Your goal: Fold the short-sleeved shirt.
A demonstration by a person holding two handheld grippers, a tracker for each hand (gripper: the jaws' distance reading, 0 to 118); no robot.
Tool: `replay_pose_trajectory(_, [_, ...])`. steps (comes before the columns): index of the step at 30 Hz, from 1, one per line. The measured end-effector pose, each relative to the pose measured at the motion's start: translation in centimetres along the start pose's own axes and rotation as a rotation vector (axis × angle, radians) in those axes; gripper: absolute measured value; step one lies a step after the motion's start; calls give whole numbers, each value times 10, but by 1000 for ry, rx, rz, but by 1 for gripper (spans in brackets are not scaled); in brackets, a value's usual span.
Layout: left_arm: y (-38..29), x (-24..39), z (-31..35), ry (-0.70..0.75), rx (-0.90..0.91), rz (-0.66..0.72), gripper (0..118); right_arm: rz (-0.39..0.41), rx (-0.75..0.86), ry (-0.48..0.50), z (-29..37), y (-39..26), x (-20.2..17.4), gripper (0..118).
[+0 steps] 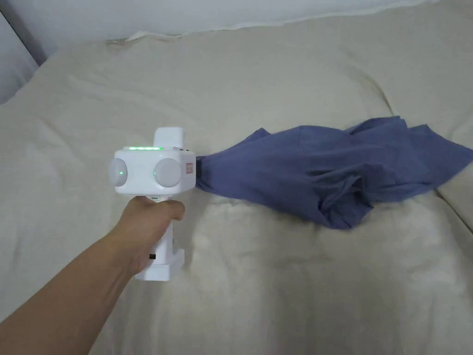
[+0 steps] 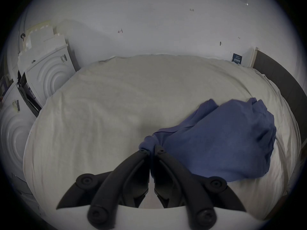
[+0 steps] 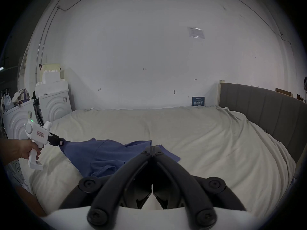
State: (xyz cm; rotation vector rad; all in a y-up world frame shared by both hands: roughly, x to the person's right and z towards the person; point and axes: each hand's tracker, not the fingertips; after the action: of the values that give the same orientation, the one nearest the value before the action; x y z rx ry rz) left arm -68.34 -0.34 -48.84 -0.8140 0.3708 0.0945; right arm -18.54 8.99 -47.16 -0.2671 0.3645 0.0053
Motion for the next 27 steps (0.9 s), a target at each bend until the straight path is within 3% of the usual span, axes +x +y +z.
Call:
replay_pose_trajectory(17, [-41, -7, 10, -70, -49, 30, 6, 44, -2, 14, 8, 9, -13, 0])
replay_pose_trajectory(18, [-41, -8, 10, -69, -51, 33, 13, 43, 1, 14, 11, 10, -12, 0])
replay_pose_trajectory(20, [-41, -9, 10, -64, -51, 42, 36, 38, 9, 17, 20, 13, -13, 0])
replay_pose_trajectory(23, [-42, -26, 24, -103, -54, 113, 88, 47, 21, 26, 36, 17, -11, 0])
replay_pose_trajectory(24, [-44, -33, 35, -103, -42, 97, 95, 56, 26, 31, 43, 18, -9, 0])
replay_pose_trajectory(27, [-50, -61, 72, -18, 40, -30, 95, 87, 33, 50, 63, 18, 1, 0])
